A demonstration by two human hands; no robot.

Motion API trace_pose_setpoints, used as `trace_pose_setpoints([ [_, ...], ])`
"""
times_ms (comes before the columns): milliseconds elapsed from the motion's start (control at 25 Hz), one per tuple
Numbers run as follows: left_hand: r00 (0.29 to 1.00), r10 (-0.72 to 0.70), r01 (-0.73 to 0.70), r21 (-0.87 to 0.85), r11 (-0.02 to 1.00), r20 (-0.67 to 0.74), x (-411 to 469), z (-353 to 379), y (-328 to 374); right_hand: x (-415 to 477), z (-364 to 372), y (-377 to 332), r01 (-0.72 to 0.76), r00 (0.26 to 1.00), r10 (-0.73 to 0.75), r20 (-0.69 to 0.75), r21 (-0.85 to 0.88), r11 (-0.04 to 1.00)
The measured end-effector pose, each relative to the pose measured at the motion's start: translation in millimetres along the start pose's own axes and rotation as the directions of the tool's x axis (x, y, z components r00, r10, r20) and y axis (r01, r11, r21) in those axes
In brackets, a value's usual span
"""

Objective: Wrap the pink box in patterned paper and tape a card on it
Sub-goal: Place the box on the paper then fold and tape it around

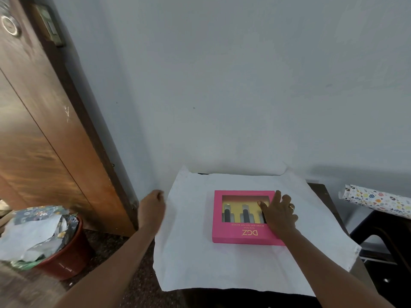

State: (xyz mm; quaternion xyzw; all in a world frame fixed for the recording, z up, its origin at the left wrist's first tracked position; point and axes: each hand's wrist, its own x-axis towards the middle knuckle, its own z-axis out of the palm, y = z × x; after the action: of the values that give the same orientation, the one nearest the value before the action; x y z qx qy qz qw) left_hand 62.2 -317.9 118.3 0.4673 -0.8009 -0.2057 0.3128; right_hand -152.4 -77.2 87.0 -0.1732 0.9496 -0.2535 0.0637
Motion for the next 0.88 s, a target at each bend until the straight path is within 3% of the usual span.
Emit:
trace_pose_setpoints([
  [40,0.979,0.202,-0.203,0.028,0.979,0.040,-4.8,6.9,9.6,-0.2,-3.8,-0.5,0.081,0.997,-0.081,0.001,-0.038,0.996],
  [120,0.847,0.417,-0.454,0.039,0.890,0.331,-13.1,28.1,23.2,2.8,-11.9,1.9,0.349,0.937,-0.341,0.077,-0.143,0.926],
  [200,0.664,0.355,-0.564,0.130,0.815,0.658,-16.2,42.9,30.8,1.3,-20.1,1.8,0.628,0.768,-0.559,0.313,-0.194,0.754],
  [280,0.551,0.186,-0.578,0.212,0.788,0.814,-14.5,48.5,34.3,-0.5,-23.4,3.9,0.701,0.673,-0.571,0.471,-0.158,0.696],
  [400,0.480,0.094,-0.641,0.276,0.716,0.872,-10.7,47.4,30.2,-5.1,-18.0,2.7,0.635,0.734,-0.534,0.420,-0.145,0.759],
  [520,0.497,0.062,-0.638,0.316,0.702,0.866,-14.7,48.7,27.5,-22.2,-10.6,-10.7,0.465,0.870,-0.388,0.304,-0.242,0.852],
  [640,0.492,0.046,-0.648,0.330,0.686,0.869,-19.6,45.8,33.9,-45.4,-1.6,-29.6,0.245,0.957,-0.166,0.236,-0.362,0.899],
  [760,0.500,0.027,-0.639,0.349,0.686,0.865,-26.8,39.0,39.5,-58.8,-0.5,-49.9,0.133,0.980,-0.055,0.191,-0.424,0.896],
  [880,0.503,0.037,-0.654,0.352,0.670,0.863,-34.6,35.7,40.8,-69.9,2.8,-62.1,0.205,0.975,-0.142,0.173,-0.442,0.873],
])
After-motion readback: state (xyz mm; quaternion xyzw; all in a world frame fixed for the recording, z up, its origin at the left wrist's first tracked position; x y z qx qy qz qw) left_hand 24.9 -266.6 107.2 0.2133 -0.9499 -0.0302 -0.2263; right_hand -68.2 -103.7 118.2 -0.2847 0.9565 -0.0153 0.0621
